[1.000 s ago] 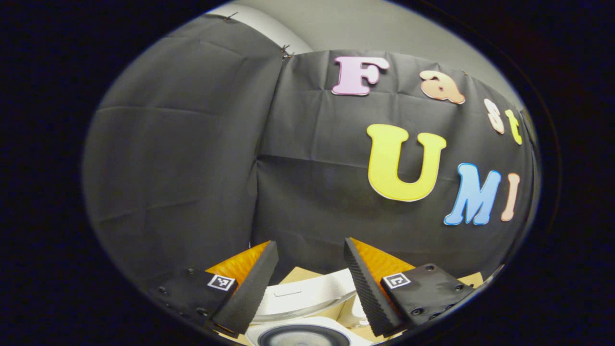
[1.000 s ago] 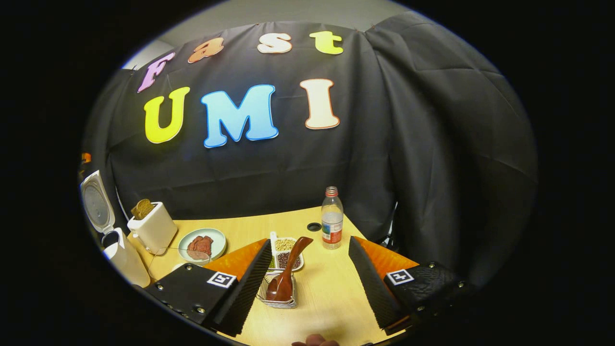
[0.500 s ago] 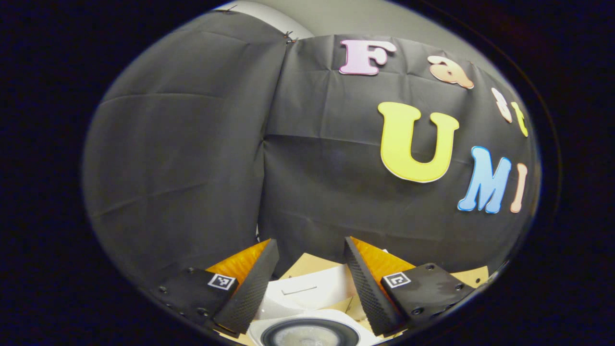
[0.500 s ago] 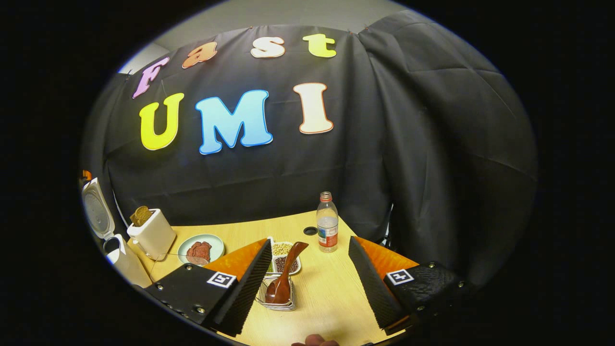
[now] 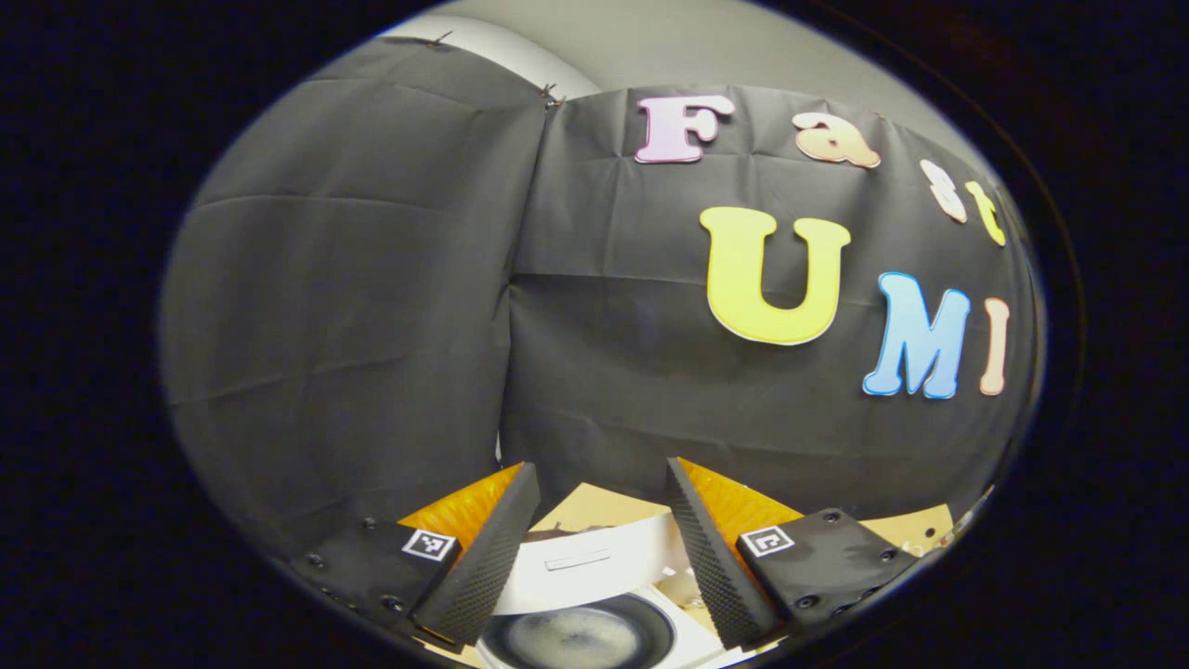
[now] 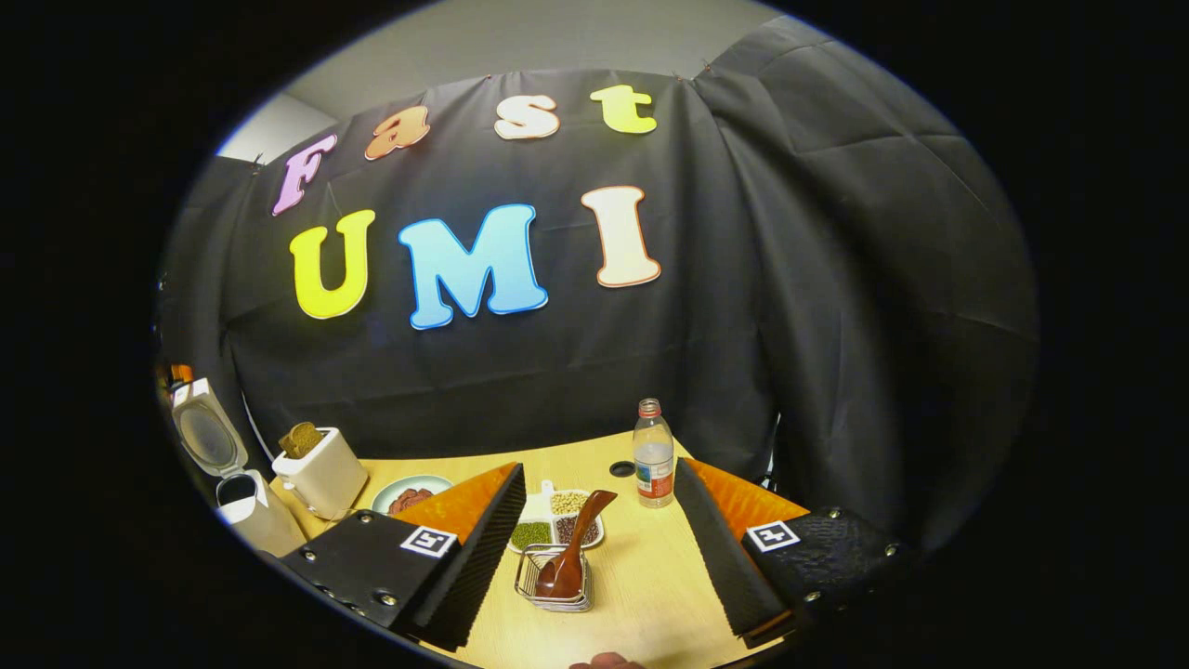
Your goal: Close the left gripper, press the button to open the rice cooker; take a wooden spoon from the chopstick holder with the right hand, scoop a spoonful of rice and pour it into the rice cooker, then put the wooden spoon back into the chopstick holder.
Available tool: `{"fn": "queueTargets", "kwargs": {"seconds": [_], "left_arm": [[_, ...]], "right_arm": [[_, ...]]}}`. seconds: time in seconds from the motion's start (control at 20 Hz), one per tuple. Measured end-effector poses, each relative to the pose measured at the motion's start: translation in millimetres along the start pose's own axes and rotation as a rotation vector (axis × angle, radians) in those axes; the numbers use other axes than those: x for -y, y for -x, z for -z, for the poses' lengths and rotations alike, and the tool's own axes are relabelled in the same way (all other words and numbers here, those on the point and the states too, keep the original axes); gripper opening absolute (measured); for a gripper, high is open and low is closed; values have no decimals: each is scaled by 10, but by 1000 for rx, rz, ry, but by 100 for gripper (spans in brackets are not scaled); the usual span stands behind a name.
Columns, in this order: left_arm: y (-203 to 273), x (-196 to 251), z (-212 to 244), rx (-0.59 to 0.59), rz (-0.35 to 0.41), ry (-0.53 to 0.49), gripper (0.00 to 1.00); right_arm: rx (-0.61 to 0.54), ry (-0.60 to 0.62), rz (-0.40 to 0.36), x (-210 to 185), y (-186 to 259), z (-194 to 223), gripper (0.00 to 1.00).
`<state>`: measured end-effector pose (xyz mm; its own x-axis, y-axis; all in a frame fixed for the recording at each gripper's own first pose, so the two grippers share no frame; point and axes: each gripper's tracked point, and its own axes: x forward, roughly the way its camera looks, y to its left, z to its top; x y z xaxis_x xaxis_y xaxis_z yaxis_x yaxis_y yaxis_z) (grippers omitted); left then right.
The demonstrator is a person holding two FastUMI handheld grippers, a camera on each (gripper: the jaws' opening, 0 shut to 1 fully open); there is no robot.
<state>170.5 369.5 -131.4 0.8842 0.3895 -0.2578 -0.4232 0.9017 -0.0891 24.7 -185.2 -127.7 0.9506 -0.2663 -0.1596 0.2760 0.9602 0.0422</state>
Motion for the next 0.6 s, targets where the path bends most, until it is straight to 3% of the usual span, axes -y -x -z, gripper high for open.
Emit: {"fn": "queueTargets", "kwargs": {"seconds": [0.5,0.6], "left_arm": [[633,333,951,4,-40,-50,91],[699,355,1110,-13,-49,-62,96]], "right_arm": [[46,-18,39,251,159,-332,98],[45,-7,44,271,182,-330,98]]}}
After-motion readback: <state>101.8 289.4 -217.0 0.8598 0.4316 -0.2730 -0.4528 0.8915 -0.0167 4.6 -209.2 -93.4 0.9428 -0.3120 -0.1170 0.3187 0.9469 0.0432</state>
